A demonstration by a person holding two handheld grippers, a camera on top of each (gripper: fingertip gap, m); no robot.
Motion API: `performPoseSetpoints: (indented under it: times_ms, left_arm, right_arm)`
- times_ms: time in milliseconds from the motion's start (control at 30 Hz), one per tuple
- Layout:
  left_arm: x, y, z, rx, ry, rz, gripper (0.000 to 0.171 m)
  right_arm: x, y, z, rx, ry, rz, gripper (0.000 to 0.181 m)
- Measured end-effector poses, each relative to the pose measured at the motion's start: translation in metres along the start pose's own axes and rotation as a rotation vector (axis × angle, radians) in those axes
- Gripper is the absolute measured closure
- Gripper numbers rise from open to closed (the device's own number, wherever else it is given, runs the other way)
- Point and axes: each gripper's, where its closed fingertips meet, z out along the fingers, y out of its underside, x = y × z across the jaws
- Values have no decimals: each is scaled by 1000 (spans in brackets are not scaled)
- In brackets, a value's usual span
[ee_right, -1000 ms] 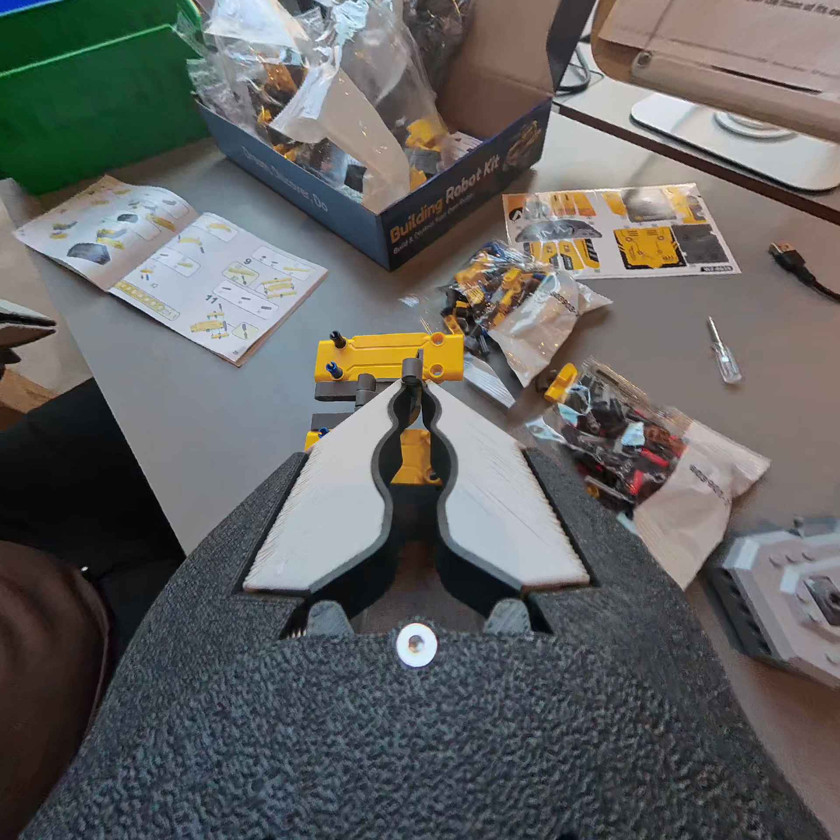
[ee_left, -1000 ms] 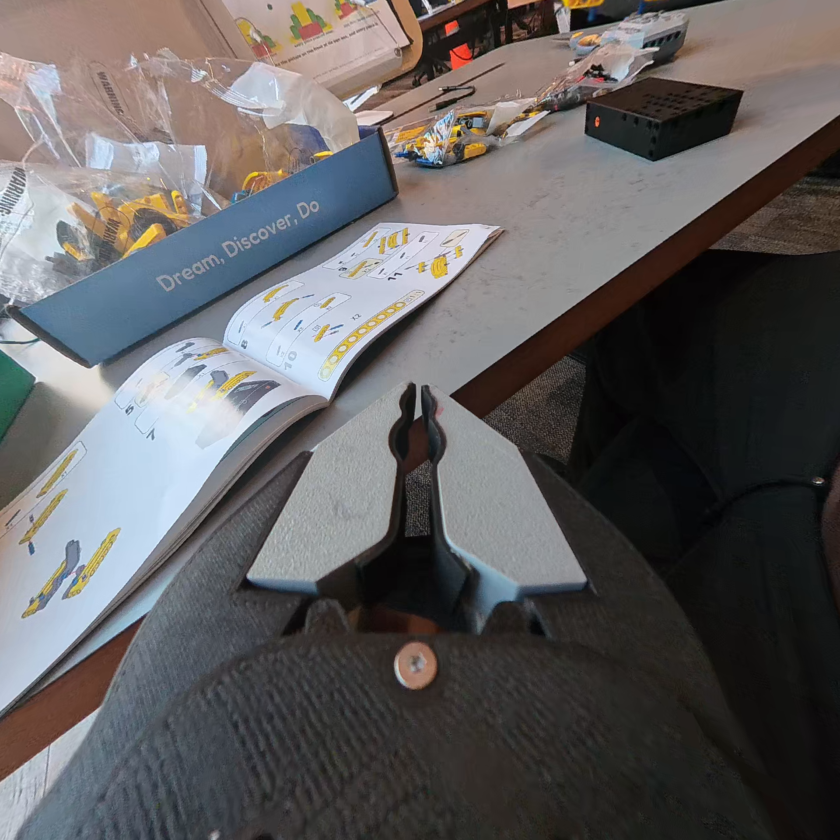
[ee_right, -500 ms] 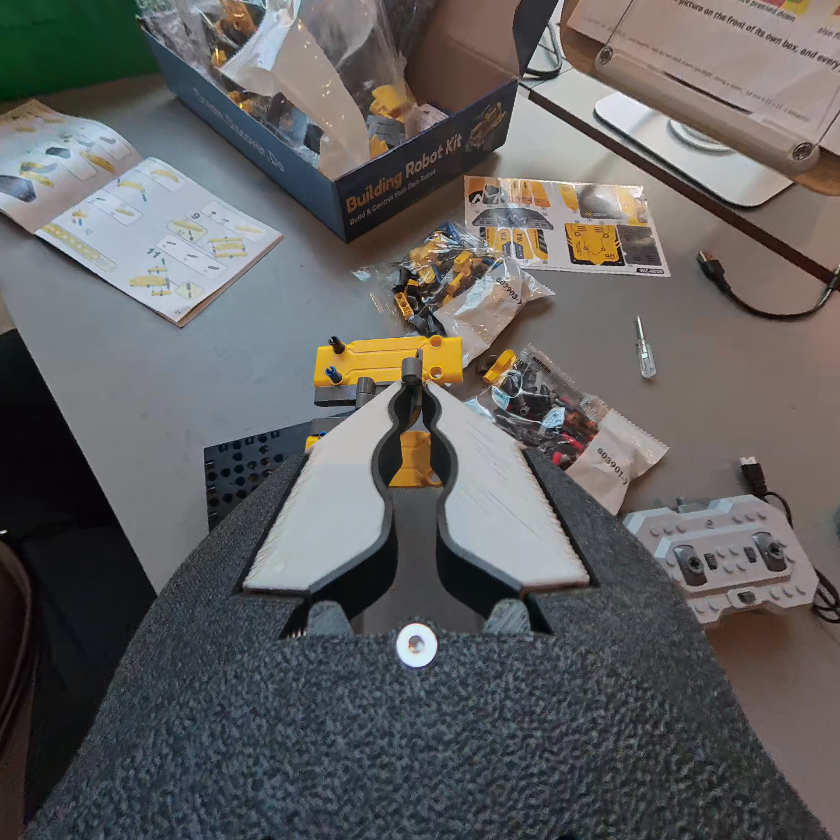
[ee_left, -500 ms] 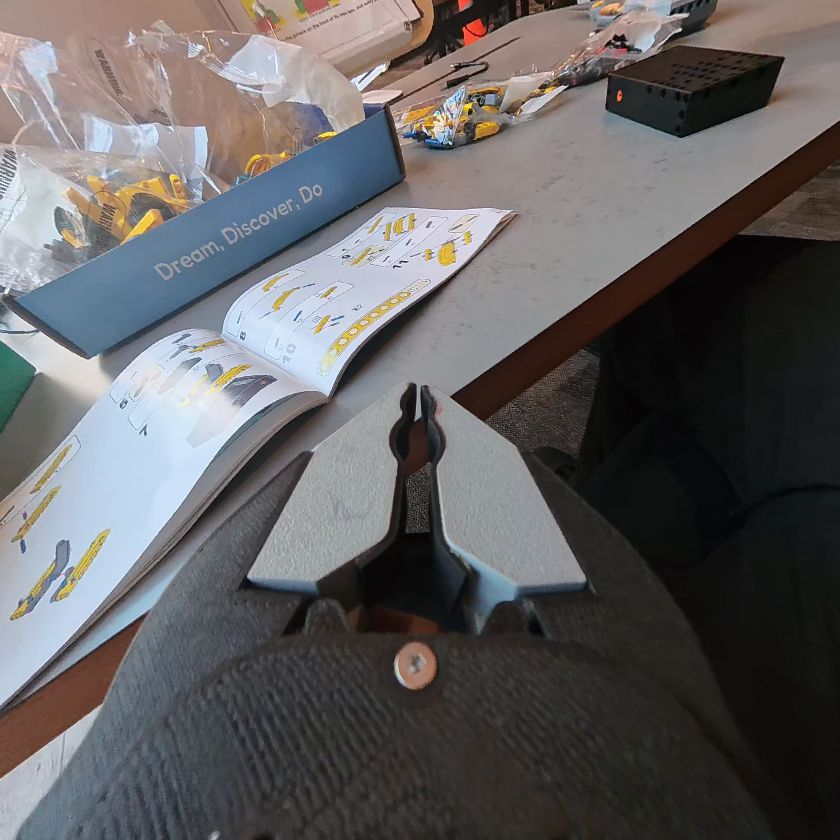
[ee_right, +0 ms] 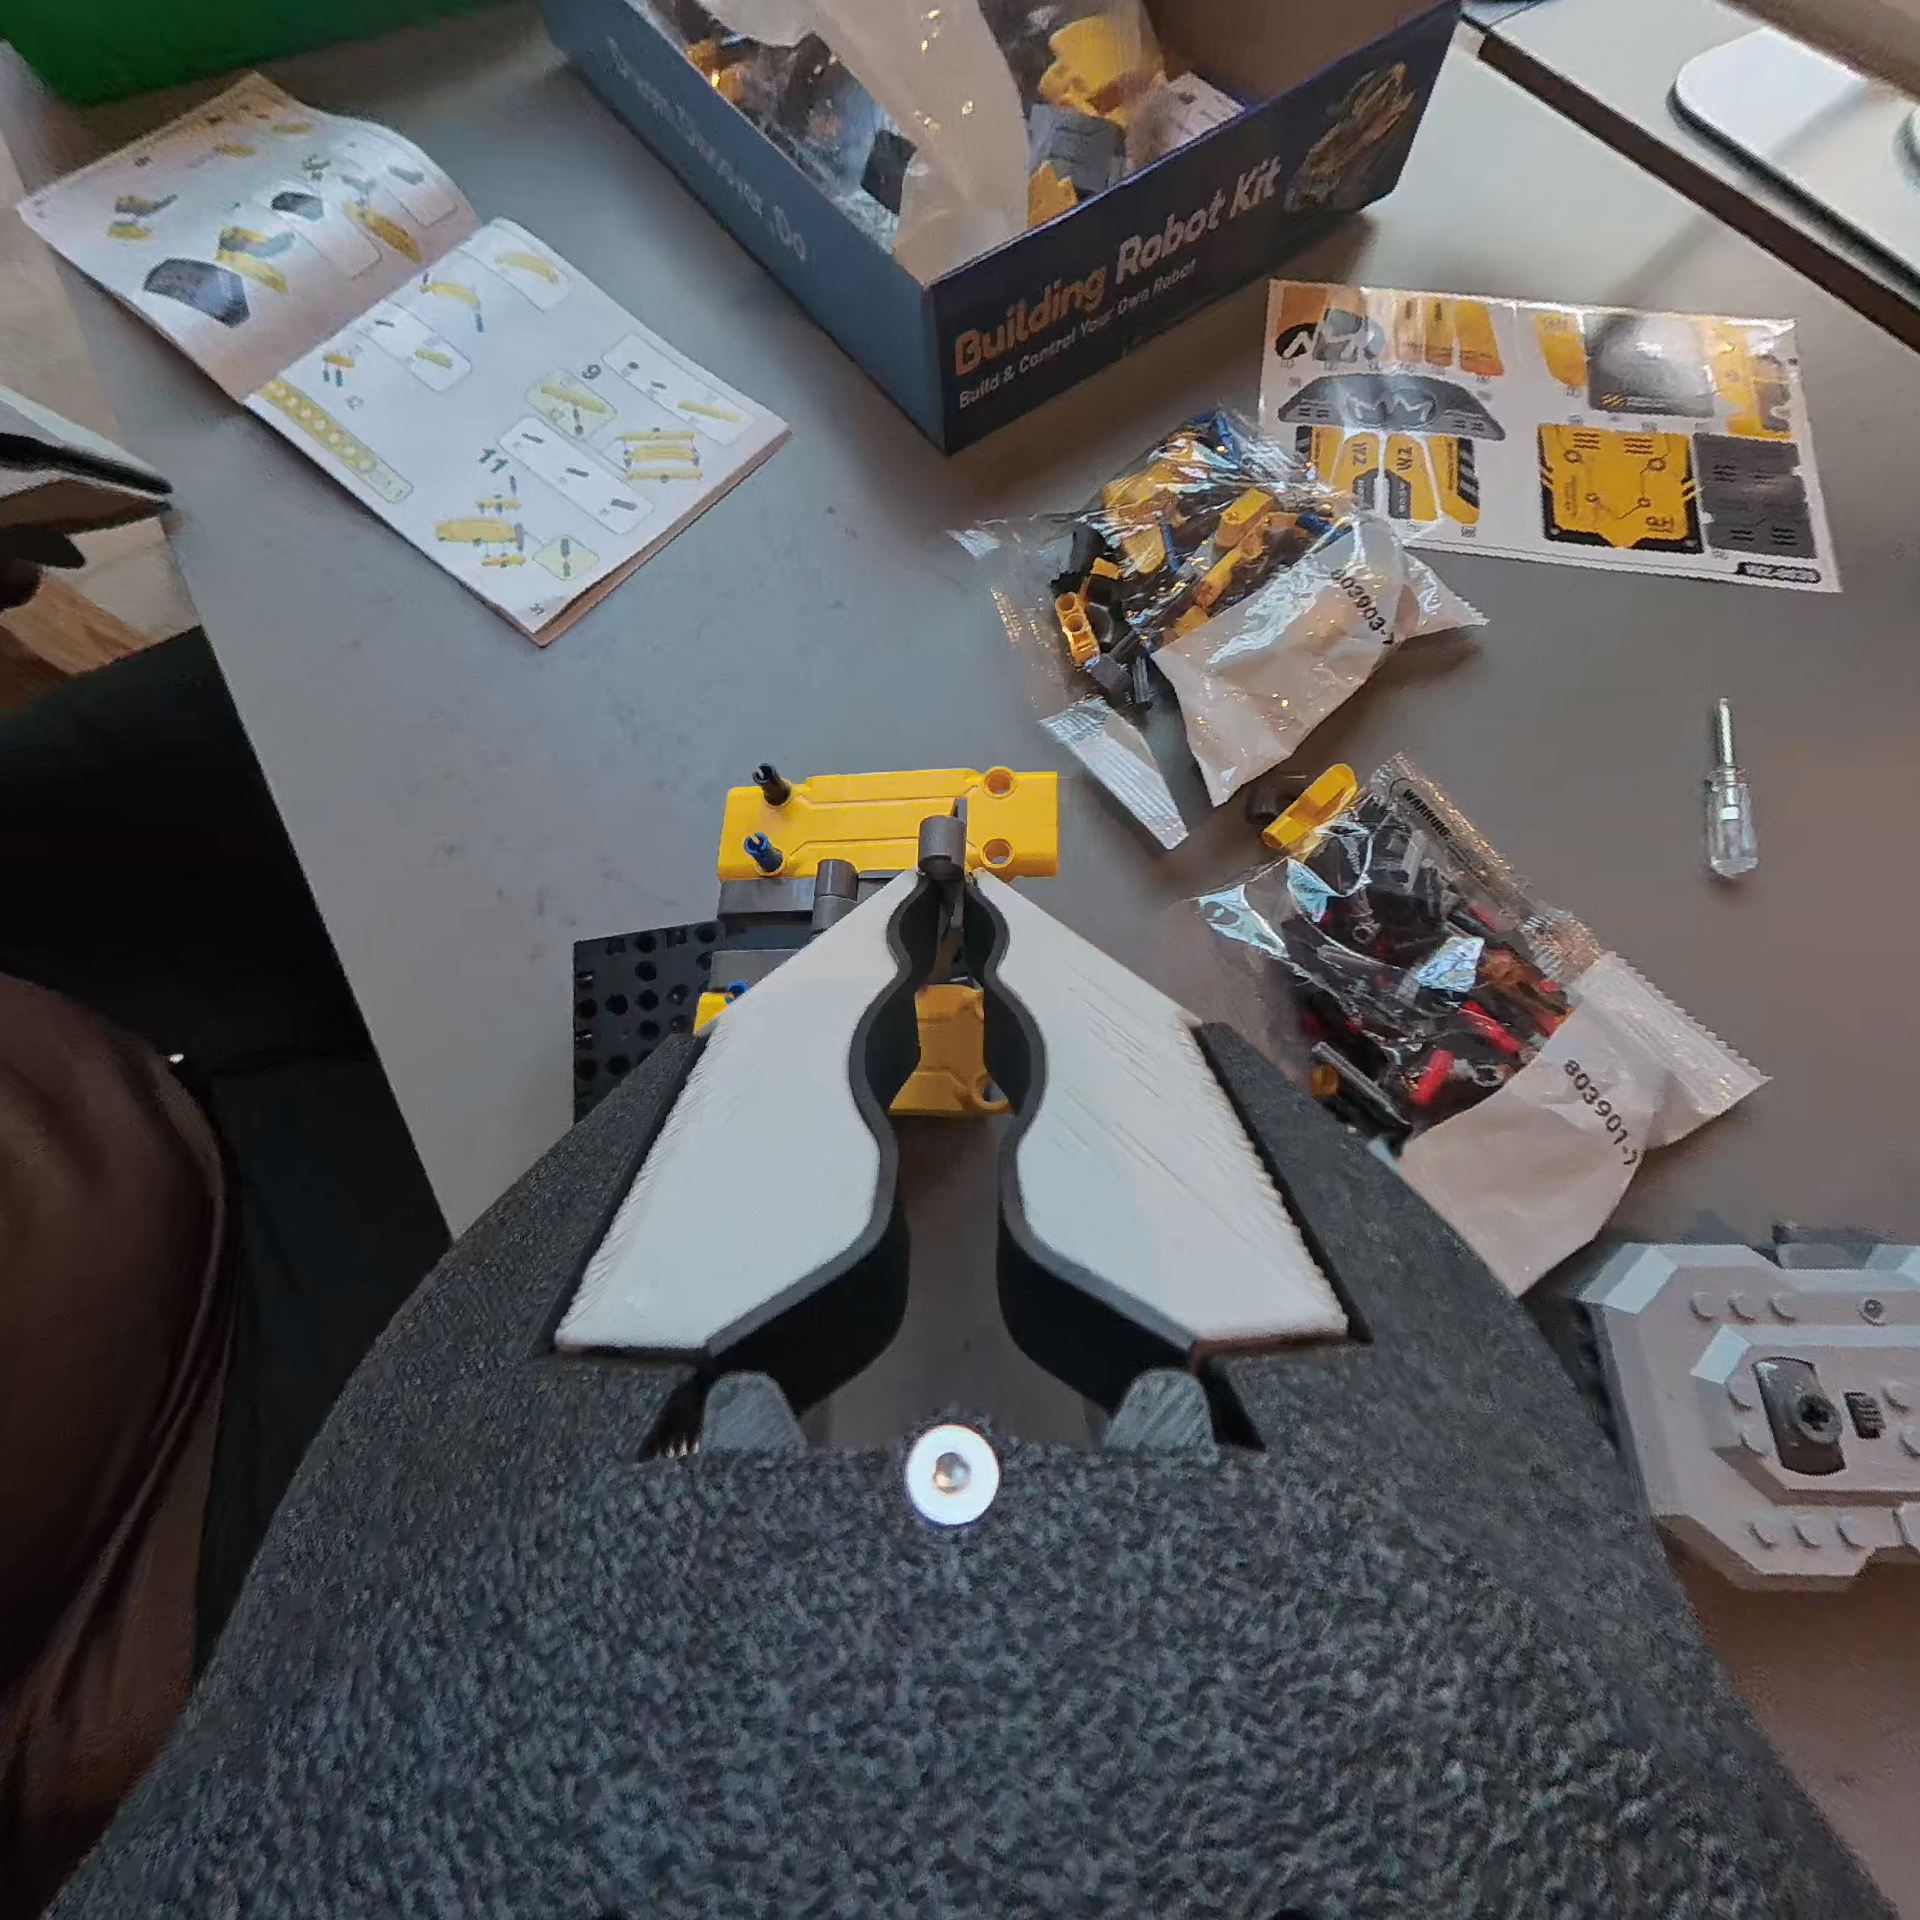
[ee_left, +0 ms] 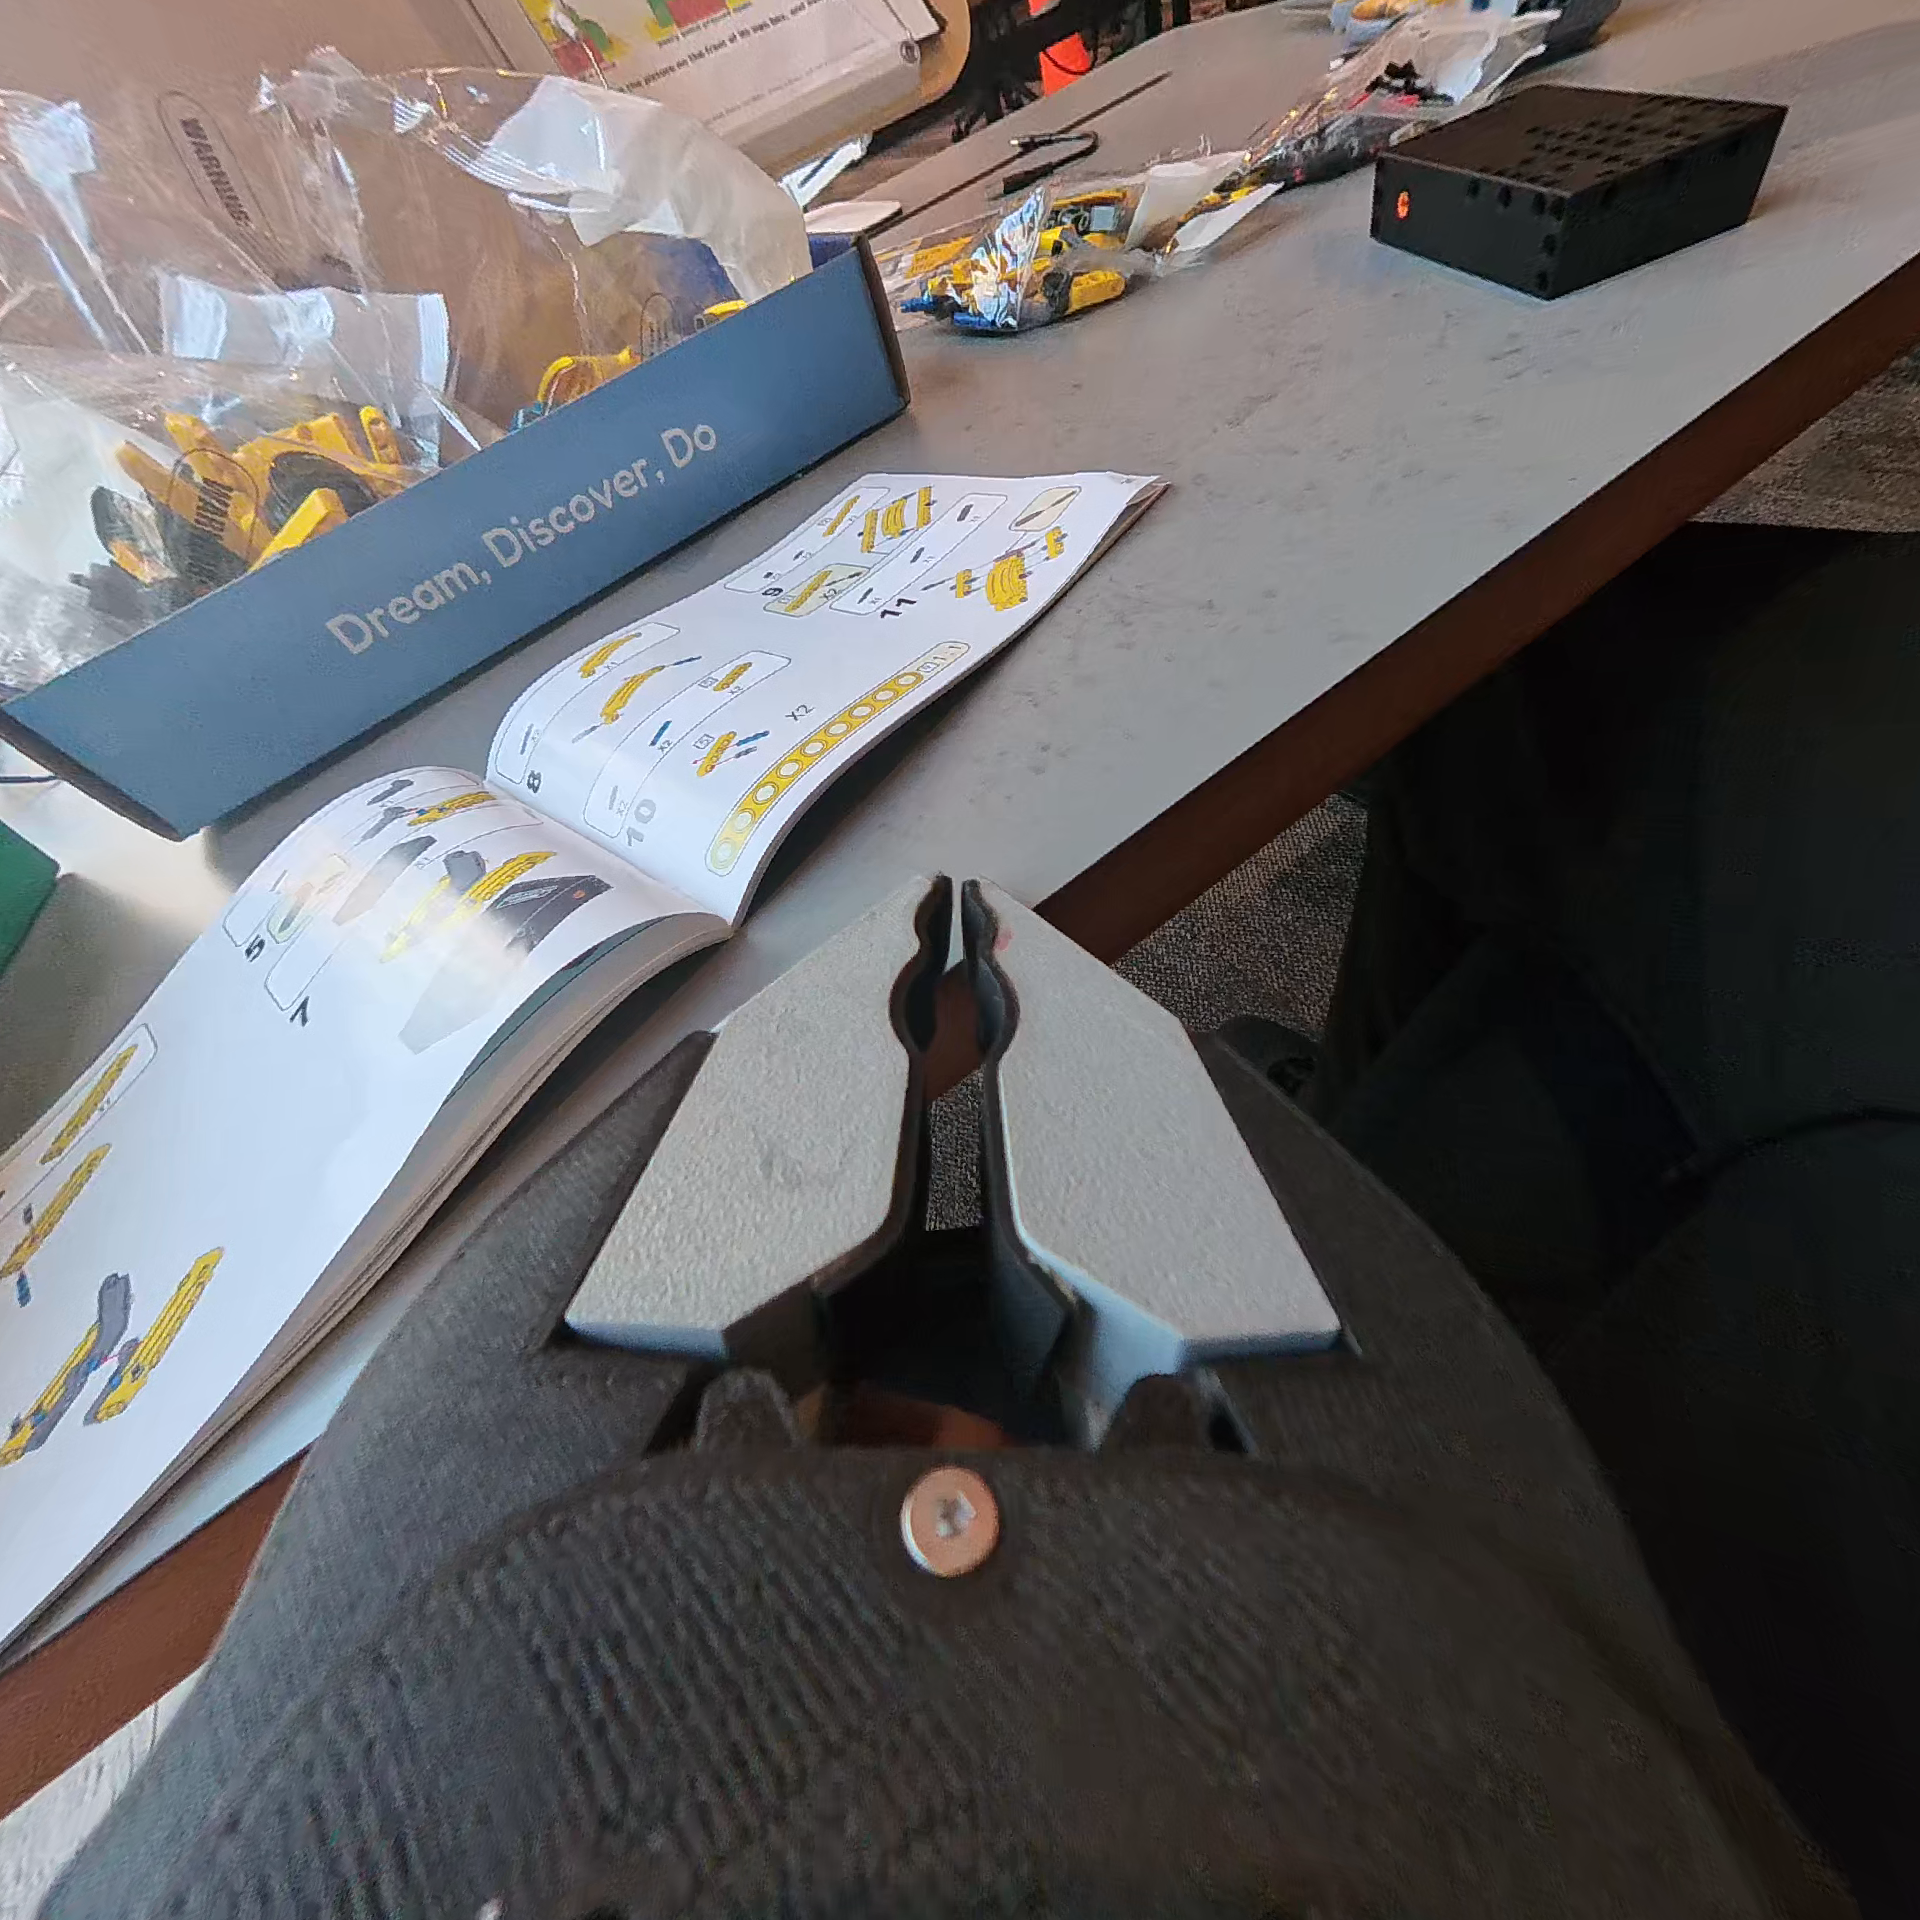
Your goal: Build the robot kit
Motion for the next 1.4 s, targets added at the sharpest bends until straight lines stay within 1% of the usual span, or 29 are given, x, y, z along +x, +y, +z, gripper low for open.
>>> performPoseSetpoints:
  times_ms: [200,400,533,700,800,1400]
  left_arm:
    - [1,0,1,-3,0,5,171]
    - [2,0,1,-5,3,5,171]
    - [2,0,1,-5,5,4,171]
    - [2,-1,0,-2,4,5,171]
    - [2,-1,0,-1,4,5,171]
    - [2,-2,-2,4,8,7,171]
  right_arm:
    - [-14,25,2,-117,-75,-29,178]
    - [-19,35,8,-158,-108,-31,178]
    - [-25,33,8,-133,-147,-45,178]
    - [-36,31,9,-67,-227,-81,178]
    - [-34,36,13,-81,-219,-76,178]
    - [-41,34,18,-56,-230,-34,178]
